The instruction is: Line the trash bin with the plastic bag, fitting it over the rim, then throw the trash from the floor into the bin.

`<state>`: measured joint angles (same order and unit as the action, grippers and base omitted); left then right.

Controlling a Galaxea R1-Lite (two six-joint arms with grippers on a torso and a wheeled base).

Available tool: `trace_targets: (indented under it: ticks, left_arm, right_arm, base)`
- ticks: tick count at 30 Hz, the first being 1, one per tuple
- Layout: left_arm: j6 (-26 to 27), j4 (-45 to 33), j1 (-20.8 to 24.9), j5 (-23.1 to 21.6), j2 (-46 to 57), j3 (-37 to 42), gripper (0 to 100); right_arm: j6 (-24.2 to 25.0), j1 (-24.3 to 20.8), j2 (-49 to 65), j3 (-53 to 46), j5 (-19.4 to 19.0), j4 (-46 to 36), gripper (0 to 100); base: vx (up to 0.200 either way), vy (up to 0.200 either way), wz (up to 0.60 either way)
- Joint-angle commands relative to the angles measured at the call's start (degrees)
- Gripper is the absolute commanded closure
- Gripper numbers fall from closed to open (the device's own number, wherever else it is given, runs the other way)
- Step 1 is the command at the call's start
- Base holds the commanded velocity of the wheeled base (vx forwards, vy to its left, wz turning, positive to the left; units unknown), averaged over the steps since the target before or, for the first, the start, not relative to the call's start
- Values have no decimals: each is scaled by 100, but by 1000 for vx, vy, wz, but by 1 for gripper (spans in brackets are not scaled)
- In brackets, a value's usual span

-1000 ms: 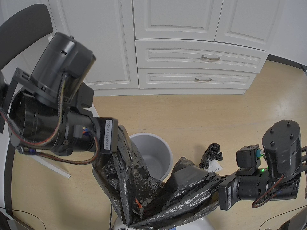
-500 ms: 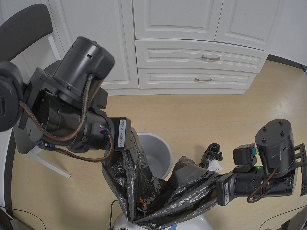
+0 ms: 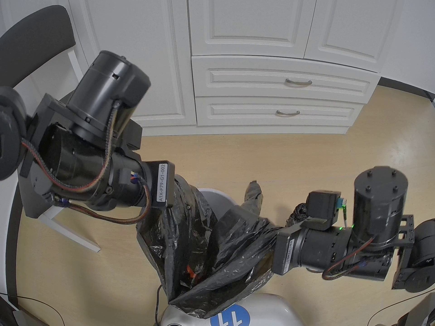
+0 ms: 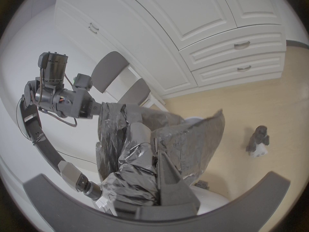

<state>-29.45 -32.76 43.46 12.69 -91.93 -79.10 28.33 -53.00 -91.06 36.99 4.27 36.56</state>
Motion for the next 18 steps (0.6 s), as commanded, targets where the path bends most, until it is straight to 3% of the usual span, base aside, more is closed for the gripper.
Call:
trace_targets:
  ticks: [1,9,18]
  left_arm:
    - [10,-3,-66,-3,369,9,100]
    - [36,-20,-66,-12,325,53,100]
    - [133,-64,-22,-337,211,-26,100]
  right_arm:
    - [111,9,-641,-385,-251,308,100]
    - [94,159,-957,-332,-260,229,100]
    - [67,168,-579,2,-260,-861,100]
  base:
    - [0,0,0]
    - [0,0,0]
    - [0,0,0]
